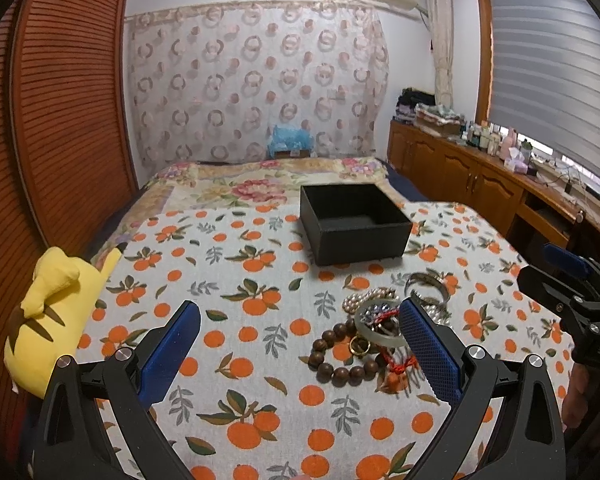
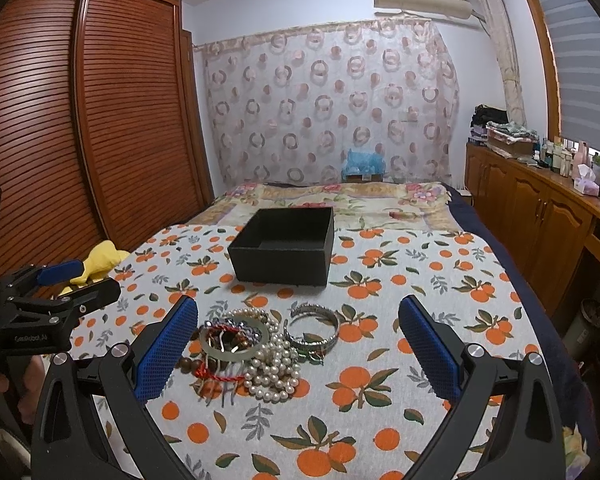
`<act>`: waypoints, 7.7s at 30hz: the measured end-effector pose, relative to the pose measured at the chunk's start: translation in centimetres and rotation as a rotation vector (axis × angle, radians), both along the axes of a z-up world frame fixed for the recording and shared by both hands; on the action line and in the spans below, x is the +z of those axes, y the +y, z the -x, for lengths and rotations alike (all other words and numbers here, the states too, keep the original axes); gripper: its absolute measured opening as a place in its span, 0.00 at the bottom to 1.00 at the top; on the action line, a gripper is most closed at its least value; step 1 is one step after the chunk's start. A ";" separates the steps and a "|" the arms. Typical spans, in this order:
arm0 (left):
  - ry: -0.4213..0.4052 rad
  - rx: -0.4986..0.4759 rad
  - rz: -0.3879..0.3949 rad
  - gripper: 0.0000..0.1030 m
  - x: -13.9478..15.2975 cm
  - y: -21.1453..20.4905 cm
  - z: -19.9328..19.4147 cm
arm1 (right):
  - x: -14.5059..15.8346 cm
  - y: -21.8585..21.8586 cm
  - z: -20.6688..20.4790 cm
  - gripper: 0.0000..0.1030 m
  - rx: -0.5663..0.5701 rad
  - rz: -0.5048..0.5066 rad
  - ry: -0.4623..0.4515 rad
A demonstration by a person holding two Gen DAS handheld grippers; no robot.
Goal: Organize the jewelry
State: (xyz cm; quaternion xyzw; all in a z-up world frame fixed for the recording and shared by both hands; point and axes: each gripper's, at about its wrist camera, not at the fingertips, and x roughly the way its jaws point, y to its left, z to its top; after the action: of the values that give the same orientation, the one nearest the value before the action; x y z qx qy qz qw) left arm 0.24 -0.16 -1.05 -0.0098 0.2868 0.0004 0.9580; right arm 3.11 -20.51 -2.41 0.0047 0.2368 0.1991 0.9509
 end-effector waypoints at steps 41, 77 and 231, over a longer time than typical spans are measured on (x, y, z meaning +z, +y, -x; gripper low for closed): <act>0.257 -0.284 0.000 0.93 -6.5 -3.5 -7.6 | -7.2 3.5 -14.0 0.64 0.263 0.158 0.379; 0.331 -0.397 0.048 0.68 -7.6 -6.1 -11.3 | -8.0 -1.0 -13.6 0.60 0.165 0.295 0.357; 0.292 -0.250 -0.008 0.41 -8.1 -0.9 -7.6 | 2.6 -0.1 -4.4 0.08 0.279 0.180 0.071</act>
State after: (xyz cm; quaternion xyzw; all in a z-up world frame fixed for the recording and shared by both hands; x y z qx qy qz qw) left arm 7.89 -1.10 -9.10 0.0299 0.4217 -0.1161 0.8988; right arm 7.49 -20.60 0.14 -0.1064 0.2853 0.3069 0.9017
